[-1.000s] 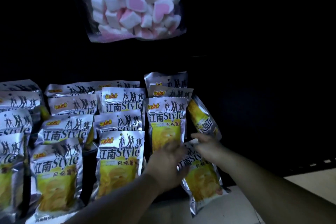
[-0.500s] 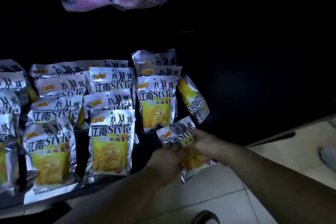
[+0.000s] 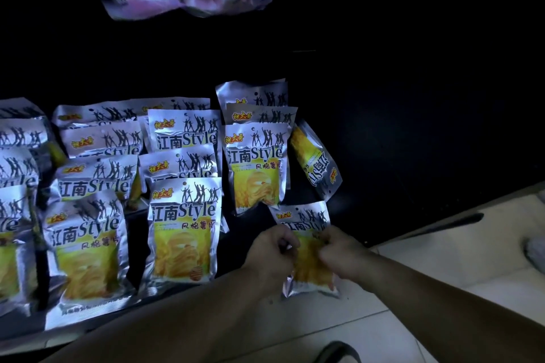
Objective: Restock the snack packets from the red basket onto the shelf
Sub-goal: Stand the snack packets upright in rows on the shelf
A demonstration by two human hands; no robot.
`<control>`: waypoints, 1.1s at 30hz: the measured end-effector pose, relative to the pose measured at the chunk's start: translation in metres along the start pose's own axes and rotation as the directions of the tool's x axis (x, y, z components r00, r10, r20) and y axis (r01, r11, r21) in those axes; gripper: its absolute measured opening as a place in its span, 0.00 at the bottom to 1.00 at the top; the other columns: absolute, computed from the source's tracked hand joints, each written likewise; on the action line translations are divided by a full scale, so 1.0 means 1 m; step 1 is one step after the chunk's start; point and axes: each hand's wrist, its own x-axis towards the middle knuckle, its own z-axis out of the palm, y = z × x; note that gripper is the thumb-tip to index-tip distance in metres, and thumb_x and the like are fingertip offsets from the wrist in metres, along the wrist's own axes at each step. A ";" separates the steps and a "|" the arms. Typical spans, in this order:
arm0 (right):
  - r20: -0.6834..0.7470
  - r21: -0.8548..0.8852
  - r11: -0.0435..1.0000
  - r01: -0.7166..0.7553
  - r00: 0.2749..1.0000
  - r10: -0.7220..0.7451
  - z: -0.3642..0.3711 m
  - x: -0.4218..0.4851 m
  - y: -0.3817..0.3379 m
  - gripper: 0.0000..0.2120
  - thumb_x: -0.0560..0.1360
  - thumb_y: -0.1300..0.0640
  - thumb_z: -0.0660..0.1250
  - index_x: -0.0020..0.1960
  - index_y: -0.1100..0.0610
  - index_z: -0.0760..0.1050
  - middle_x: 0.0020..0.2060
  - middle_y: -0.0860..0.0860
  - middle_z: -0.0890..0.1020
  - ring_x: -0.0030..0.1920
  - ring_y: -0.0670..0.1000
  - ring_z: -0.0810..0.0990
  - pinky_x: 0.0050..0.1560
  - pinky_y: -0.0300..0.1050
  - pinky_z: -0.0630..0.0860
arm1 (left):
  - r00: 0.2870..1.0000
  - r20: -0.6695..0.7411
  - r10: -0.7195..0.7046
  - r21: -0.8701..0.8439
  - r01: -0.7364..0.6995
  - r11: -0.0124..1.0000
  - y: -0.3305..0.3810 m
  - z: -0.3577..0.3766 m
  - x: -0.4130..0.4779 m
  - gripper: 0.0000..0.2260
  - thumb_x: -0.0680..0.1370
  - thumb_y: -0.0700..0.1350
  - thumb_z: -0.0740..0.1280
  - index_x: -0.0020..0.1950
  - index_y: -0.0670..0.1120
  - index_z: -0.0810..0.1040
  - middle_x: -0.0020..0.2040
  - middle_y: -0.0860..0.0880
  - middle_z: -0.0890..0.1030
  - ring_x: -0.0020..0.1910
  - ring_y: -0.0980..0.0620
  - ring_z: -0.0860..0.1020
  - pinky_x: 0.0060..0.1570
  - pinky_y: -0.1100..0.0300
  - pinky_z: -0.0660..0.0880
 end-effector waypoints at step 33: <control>0.019 -0.104 0.941 0.321 0.947 -0.321 0.013 0.037 -0.084 0.23 0.76 0.59 0.65 0.66 0.40 0.64 0.62 0.48 0.63 0.54 0.50 0.74 0.50 0.45 0.78 | 0.964 0.232 0.129 0.916 -0.261 0.305 0.033 -0.101 0.017 0.33 0.78 0.49 0.66 0.81 0.51 0.56 0.84 0.43 0.38 0.82 0.39 0.40 0.80 0.44 0.42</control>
